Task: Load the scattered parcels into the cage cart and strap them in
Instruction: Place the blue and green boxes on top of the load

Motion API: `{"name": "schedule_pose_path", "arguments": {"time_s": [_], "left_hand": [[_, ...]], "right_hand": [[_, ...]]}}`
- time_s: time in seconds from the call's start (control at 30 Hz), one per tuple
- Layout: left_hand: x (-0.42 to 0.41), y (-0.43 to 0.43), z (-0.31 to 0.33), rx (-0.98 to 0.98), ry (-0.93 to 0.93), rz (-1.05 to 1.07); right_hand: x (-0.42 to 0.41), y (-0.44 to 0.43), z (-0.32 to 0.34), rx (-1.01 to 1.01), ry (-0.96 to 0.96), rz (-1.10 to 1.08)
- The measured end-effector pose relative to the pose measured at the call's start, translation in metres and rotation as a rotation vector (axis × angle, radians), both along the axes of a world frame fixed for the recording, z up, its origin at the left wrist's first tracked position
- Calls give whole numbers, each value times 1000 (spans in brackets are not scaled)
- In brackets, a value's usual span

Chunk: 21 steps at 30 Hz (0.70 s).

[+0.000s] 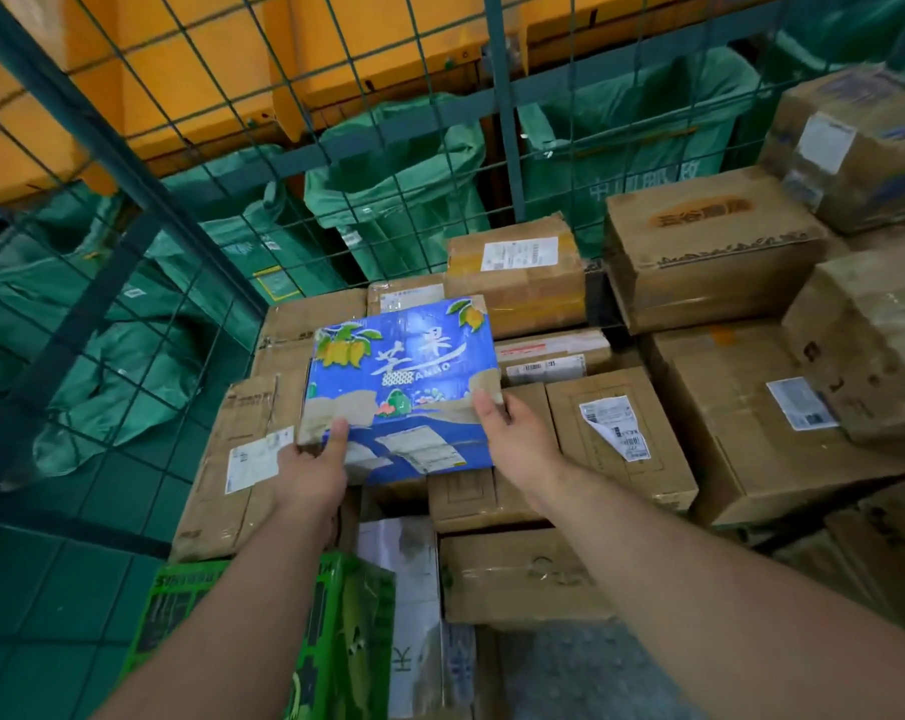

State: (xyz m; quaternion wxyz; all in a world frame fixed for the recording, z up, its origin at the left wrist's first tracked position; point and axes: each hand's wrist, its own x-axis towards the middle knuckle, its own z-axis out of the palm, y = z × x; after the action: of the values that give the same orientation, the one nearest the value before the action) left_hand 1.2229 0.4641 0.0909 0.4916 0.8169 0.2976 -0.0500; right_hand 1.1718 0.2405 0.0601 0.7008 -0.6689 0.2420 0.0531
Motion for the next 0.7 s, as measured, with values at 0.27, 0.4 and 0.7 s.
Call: {"name": "schedule_pose_path", "arguments": {"time_s": [0.27,0.4,0.7], "left_hand": [[41,-1,-8,37,94,-56],[23,-14,9,-9,83,-10],[-142,-72,35,-224,164,-419]], "right_hand": [[43,-8,12,21,100,-34],[32,-12,5,39,146,74],[-159,2,7,216,440,-100]]}}
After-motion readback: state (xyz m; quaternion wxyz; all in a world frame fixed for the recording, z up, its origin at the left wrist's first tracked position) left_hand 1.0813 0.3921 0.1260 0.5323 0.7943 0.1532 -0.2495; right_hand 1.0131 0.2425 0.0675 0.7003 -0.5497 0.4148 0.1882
